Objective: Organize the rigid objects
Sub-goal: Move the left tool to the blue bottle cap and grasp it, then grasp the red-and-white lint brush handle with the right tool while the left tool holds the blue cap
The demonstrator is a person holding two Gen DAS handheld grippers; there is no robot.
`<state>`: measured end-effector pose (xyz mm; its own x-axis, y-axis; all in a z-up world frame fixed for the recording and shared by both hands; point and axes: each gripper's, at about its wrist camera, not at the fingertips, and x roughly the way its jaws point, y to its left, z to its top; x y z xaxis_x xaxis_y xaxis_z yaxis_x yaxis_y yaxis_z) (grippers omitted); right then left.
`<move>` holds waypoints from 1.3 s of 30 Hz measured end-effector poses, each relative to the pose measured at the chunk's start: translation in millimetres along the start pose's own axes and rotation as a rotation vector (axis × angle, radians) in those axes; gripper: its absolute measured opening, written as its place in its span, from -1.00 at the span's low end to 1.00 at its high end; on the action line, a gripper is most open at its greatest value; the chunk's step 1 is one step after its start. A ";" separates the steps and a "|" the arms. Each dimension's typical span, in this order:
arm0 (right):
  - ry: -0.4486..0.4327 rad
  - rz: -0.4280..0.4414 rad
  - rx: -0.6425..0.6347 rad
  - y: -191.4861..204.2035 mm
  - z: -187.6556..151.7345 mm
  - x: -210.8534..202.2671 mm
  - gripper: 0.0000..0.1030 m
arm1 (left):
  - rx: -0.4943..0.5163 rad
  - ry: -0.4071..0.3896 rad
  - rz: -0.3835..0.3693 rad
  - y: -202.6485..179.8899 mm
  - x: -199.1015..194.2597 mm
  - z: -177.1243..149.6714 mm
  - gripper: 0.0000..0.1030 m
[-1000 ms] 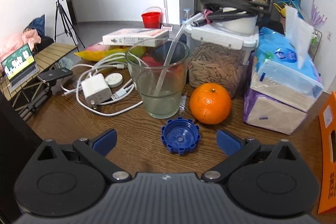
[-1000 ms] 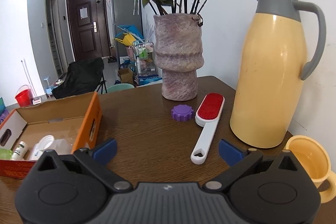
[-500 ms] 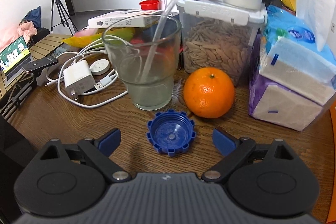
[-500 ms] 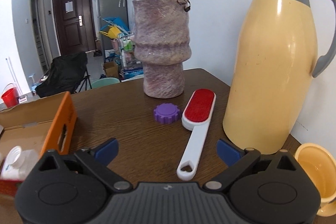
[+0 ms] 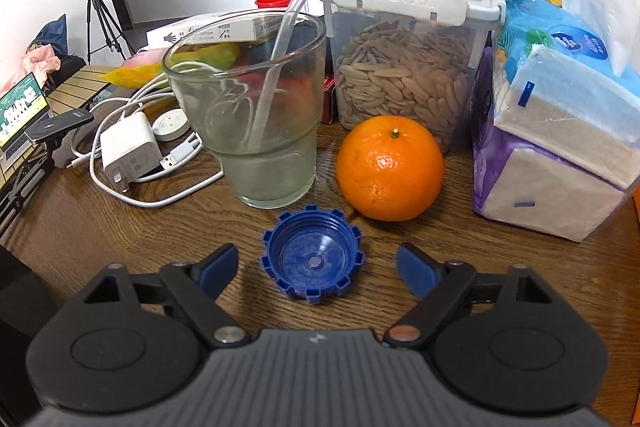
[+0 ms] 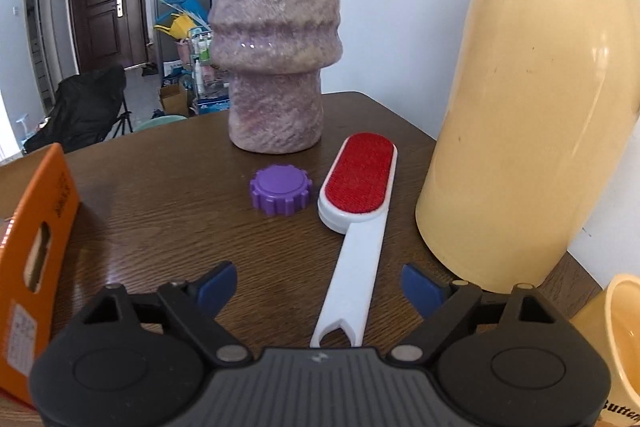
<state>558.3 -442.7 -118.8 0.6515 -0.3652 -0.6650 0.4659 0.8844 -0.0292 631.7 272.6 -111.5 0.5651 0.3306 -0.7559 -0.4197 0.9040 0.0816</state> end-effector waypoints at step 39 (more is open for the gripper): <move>-0.033 0.014 0.165 -44.9 -17.4 12.4 -0.54 | 0.044 -0.150 -0.045 -8.3 -63.8 -16.0 0.04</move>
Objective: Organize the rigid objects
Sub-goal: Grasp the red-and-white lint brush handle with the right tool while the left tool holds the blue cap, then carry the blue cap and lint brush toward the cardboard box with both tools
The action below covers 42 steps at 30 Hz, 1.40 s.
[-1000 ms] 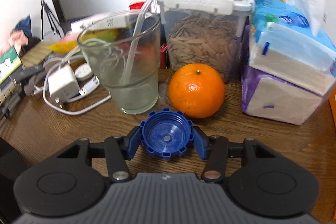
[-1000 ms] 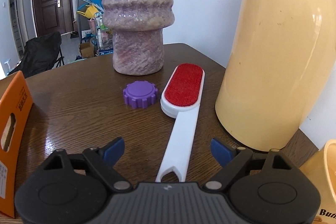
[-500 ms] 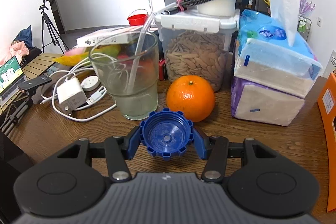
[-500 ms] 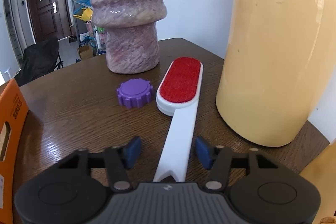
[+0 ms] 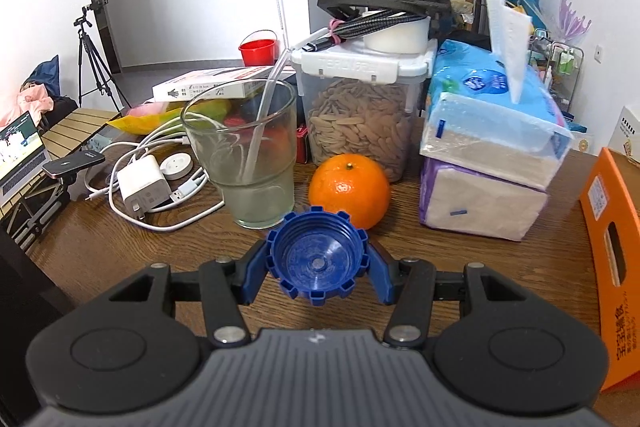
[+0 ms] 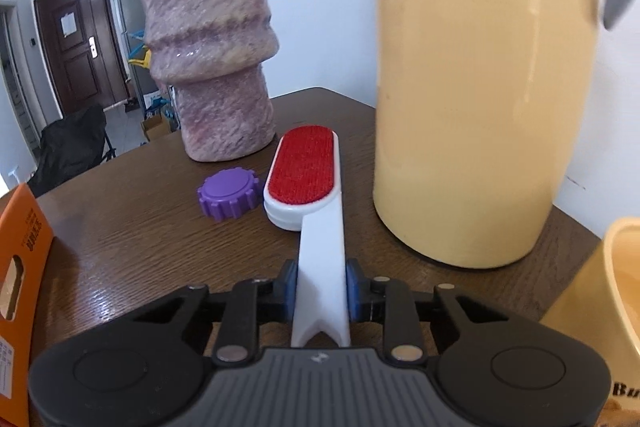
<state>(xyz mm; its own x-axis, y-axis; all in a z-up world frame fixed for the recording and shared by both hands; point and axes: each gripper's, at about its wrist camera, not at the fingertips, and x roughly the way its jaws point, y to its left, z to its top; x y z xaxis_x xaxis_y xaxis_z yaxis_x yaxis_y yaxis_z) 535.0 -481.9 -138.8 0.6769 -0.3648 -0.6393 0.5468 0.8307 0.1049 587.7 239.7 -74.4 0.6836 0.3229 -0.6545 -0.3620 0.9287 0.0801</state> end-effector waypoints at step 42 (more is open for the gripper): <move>-0.223 0.248 0.009 -24.7 -66.3 -161.1 -0.54 | 0.057 -0.097 -0.187 -23.1 -128.9 -63.6 0.04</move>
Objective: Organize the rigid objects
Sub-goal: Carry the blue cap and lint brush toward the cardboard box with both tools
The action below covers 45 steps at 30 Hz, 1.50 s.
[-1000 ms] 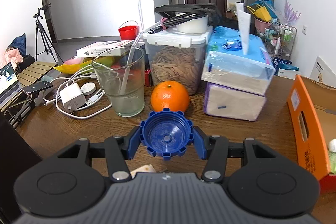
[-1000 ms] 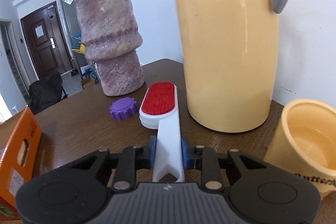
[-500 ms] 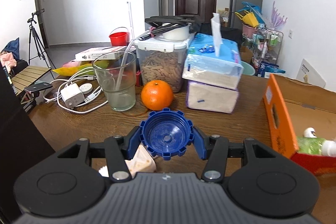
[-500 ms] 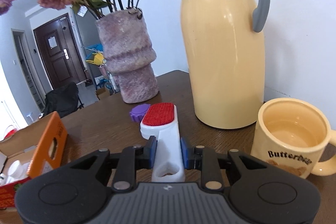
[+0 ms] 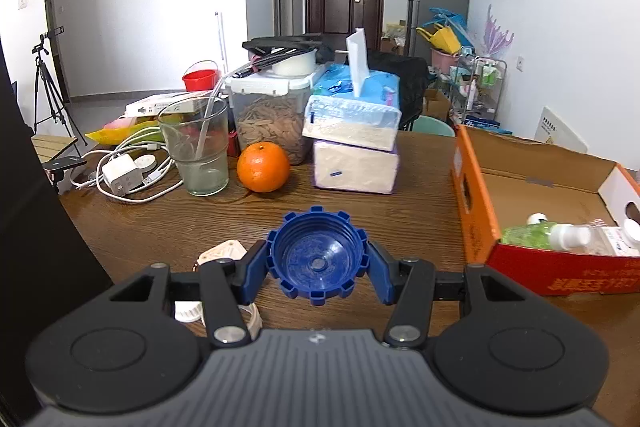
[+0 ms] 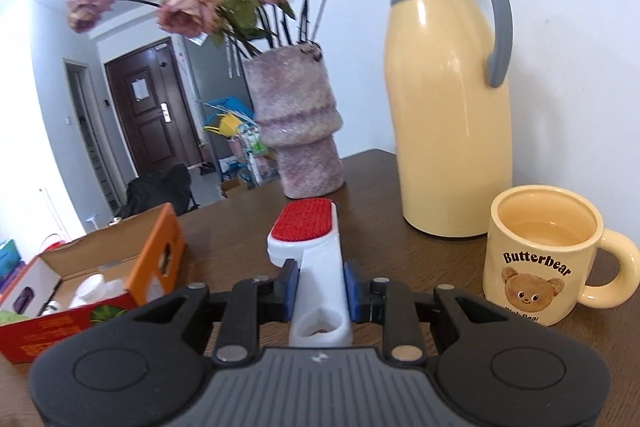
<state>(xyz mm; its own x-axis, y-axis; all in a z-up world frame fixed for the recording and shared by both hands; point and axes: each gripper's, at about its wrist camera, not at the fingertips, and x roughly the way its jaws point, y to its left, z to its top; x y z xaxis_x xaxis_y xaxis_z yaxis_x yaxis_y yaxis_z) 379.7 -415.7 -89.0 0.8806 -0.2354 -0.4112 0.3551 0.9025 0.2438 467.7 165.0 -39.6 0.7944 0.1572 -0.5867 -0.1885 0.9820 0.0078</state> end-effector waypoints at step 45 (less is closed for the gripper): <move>-0.072 0.378 -0.124 82.3 -47.1 -152.8 -0.54 | 0.102 -0.113 -0.213 -89.5 -140.1 -64.6 0.04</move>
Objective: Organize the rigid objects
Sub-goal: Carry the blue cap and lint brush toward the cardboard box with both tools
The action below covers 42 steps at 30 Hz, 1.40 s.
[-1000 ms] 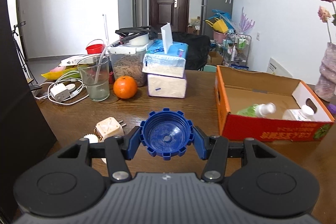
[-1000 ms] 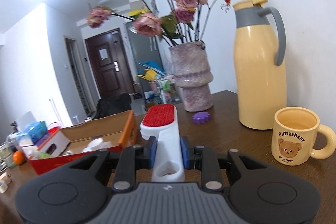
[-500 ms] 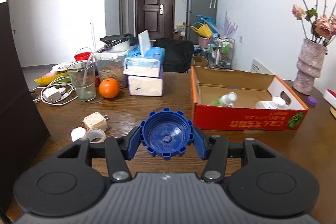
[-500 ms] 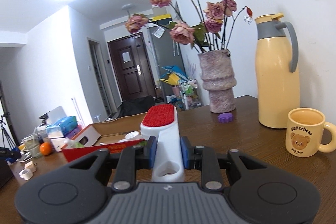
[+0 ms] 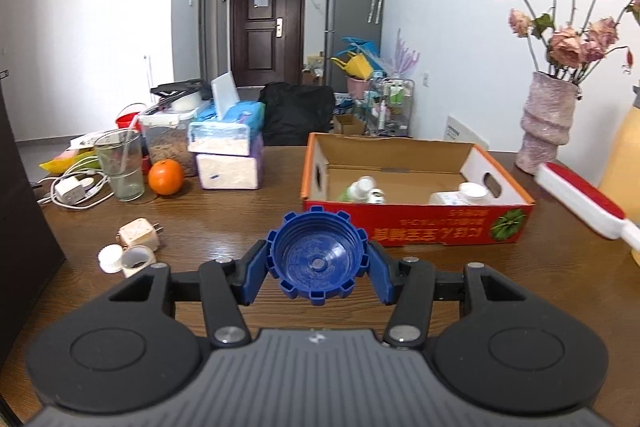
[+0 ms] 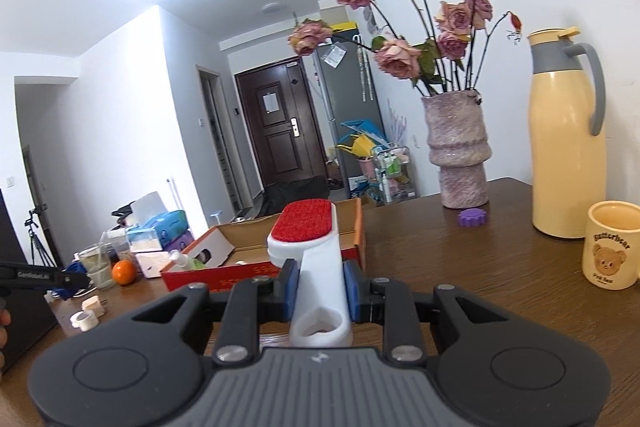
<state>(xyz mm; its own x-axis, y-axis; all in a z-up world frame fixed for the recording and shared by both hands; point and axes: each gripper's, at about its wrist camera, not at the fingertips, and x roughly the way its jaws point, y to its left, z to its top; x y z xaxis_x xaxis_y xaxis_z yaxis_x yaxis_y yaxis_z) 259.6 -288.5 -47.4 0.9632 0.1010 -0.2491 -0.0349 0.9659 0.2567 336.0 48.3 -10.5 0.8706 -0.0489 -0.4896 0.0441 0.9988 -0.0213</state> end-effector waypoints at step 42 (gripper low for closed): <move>0.031 0.026 0.031 49.2 31.6 99.7 -0.54 | 0.011 0.030 -0.018 -67.6 79.8 52.4 0.04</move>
<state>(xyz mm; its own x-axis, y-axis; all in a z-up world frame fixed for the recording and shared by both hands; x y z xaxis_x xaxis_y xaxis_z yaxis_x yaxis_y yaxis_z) 362.3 -238.4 -30.0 0.9532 0.1340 -0.2711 -0.0511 0.9549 0.2925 428.2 -23.3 -2.4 0.8543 -0.0667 -0.5154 0.0653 0.9976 -0.0210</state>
